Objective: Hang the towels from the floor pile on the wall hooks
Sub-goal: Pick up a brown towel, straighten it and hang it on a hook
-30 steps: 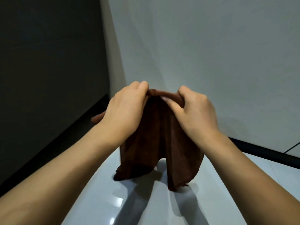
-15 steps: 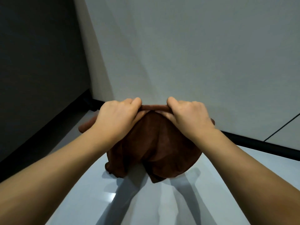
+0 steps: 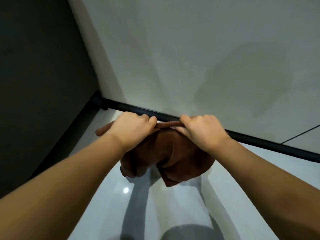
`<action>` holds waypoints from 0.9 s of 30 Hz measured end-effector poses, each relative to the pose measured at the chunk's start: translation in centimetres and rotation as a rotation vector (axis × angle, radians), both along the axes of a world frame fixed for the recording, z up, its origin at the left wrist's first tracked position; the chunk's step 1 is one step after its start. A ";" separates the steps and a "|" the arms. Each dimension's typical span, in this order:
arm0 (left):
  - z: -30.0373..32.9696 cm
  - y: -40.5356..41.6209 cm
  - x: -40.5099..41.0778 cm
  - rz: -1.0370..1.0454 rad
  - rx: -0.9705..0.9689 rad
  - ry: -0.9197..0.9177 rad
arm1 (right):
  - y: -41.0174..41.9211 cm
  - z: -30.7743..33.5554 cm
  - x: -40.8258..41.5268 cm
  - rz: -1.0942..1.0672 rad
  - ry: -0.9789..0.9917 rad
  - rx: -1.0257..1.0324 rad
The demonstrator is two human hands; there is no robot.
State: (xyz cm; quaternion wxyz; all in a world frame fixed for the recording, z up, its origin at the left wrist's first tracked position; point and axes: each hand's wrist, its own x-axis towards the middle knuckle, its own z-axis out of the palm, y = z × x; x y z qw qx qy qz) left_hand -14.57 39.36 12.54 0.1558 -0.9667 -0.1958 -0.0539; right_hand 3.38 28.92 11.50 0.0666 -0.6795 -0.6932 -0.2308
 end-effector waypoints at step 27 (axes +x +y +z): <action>80.1 -8.2 2.7 -0.311 0.194 -0.456 | -13.3 82.3 0.3 -0.188 -0.080 0.284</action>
